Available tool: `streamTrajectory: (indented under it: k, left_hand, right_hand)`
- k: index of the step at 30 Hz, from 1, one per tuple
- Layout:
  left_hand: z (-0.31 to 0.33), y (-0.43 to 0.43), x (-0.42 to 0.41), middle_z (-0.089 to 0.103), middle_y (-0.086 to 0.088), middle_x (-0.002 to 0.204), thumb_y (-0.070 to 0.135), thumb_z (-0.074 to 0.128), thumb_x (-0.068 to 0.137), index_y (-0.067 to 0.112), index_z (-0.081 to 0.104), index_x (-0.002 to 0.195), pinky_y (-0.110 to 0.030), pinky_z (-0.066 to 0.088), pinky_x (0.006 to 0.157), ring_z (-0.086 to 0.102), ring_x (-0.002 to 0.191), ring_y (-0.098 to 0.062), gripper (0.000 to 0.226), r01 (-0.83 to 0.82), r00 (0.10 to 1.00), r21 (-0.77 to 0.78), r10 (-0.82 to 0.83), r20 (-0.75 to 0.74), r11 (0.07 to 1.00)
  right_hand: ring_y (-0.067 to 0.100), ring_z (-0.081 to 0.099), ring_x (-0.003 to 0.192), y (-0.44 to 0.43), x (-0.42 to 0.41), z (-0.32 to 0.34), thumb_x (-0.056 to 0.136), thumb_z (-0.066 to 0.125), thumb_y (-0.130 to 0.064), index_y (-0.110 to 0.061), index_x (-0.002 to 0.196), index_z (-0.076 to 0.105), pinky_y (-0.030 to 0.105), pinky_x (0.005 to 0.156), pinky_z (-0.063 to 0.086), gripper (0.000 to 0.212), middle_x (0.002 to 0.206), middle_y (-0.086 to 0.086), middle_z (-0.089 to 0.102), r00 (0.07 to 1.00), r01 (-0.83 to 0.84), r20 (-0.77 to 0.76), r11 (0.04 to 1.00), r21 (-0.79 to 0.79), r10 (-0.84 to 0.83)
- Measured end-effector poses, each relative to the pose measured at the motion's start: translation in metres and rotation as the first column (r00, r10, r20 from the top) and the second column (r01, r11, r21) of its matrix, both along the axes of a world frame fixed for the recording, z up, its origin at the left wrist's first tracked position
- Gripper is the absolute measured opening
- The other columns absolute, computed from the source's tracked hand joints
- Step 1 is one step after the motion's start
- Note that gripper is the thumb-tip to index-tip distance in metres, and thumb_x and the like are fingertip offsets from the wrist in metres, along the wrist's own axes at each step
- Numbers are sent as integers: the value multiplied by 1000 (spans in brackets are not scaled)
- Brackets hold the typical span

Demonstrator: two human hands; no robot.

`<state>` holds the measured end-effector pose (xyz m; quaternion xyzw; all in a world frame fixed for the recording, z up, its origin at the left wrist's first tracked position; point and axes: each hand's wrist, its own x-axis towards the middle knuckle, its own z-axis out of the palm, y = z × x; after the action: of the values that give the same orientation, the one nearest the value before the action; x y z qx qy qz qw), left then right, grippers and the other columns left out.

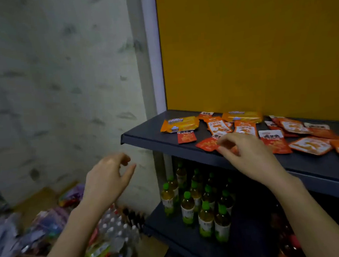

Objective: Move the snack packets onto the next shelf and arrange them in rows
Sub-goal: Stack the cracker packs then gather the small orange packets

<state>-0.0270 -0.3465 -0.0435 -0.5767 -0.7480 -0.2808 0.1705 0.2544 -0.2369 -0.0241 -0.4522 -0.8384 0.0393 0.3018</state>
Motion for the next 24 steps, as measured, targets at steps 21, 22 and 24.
streamTrajectory:
  k: [21,22,24]
  left_hand:
    - [13,271,-14,58,-13,116,96,34,45,10,57,113,-42,46,93,56,104,-30,112,137,937,-407,16,350,903]
    - [15,275,-14,58,-12,119,95,40,42,10,56,114,-42,46,93,56,105,-29,113,150,931,-429,19,365,891]
    - [18,284,-16,58,-11,120,91,45,31,10,54,115,-41,47,93,56,104,-27,117,209,902,-449,6,432,869]
  right_hand:
    - [34,55,107,205,37,42,88,41,-61,-1,109,58,36,79,43,66,116,17,59,757,643,350,726,-245,-552]
    - [35,55,107,211,35,41,87,39,-64,-1,104,57,36,79,42,68,118,18,58,749,657,357,699,-283,-559]
    - [37,51,117,222,33,38,83,38,-70,-4,114,56,40,89,42,76,131,19,52,738,674,367,648,-355,-566]
